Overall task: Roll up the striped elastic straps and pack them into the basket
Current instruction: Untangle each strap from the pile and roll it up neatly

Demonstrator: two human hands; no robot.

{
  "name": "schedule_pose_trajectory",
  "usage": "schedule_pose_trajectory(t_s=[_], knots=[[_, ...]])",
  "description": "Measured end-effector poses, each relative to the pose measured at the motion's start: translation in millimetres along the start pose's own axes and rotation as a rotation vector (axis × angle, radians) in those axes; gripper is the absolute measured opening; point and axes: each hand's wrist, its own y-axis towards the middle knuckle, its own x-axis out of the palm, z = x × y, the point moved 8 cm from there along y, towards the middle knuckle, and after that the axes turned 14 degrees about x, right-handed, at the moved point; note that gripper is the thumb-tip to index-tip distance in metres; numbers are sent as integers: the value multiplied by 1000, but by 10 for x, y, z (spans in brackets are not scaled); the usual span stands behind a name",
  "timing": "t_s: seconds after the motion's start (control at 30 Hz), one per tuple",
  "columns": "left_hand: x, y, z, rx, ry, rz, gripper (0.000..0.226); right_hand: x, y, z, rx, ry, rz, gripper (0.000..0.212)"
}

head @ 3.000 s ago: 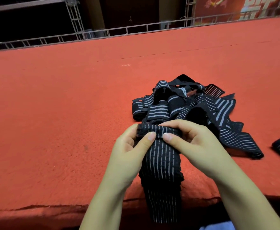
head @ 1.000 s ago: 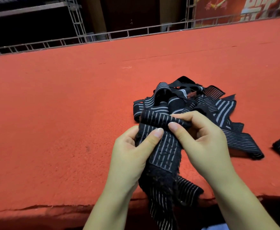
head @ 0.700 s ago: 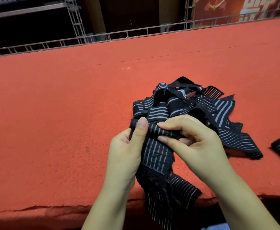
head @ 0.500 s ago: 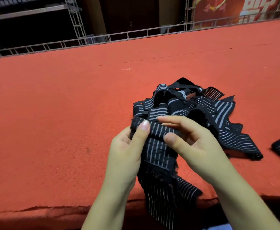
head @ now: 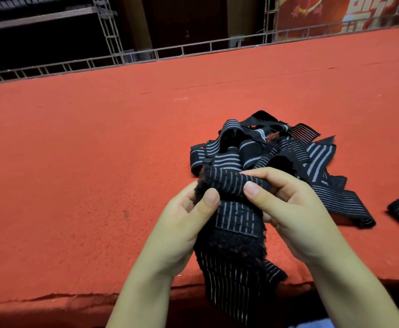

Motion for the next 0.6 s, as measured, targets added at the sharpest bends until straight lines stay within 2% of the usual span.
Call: schedule_pose_trajectory(t_s=[0.07,0.1,0.13,0.23,0.27,0.47,0.6], knots=[[21,-39,-73,-74,-8,-23,78,-25,9,18,29,48,0,11],[32,-55,-95,-96,-6,-25,81,-35,12,15,31,50,3,11],[34,-64,-106,-106,-6,-15,76,-42,13,3,24,43,8,12],[-17,-35,-88,-75,28,67,30,-74,13,-35,-16,-12,60,19],[-45,-20,-73,-50,65,92,22,-87,10,-44,-35,-44,83,20],[-92,-33,18,69,217,183,17,-141,-10,-73,-161,-302,260,18],[-110,-36,44,89,254,234,21,-42,-70,-161,-323,-520,331,18]])
